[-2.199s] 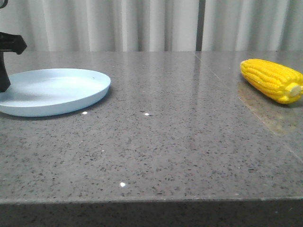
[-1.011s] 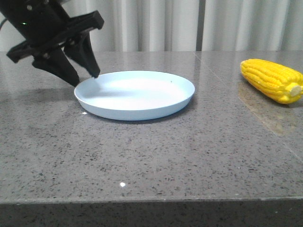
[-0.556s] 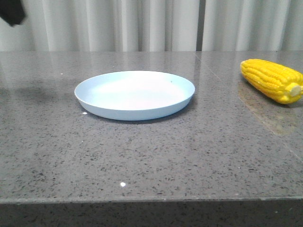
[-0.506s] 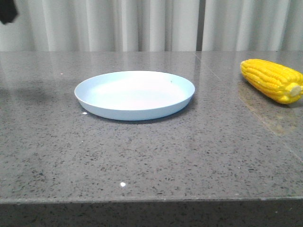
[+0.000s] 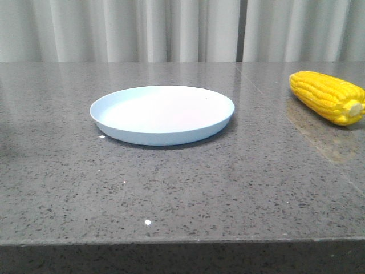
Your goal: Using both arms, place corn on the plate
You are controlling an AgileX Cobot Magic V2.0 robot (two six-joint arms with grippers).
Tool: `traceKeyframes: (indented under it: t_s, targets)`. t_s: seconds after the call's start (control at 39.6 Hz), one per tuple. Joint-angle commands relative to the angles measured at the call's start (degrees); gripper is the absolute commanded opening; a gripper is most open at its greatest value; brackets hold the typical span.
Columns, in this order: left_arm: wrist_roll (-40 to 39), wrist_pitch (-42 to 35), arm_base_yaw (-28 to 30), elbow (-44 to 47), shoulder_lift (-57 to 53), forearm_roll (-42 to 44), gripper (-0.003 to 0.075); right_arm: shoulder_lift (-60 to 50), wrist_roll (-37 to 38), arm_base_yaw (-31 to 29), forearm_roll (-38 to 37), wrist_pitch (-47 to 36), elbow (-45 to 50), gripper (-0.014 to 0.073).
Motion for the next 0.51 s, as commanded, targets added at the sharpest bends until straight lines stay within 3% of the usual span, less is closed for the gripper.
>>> traceKeyframes:
  t_s: [0.0, 0.2, 0.48]
  targets:
    - [-0.6, -9.1, -0.3, 4.5, -7.0, 1.5, -0.002, 0.8, -0.4, 0.1, 0.3, -4.3, -2.1, 0.0591]
    - [-0.1, -18.5, -0.4, 17.4, -23.4, 1.7, -0.002, 0.8, -0.4, 0.1, 0.3, -4.3, -2.1, 0.0591]
    - [-0.1, -20.9, -0.4, 27.8, -42.3, 1.7, -0.002, 0.8, -0.4, 0.1, 0.3, -4.3, -2.1, 0.0591]
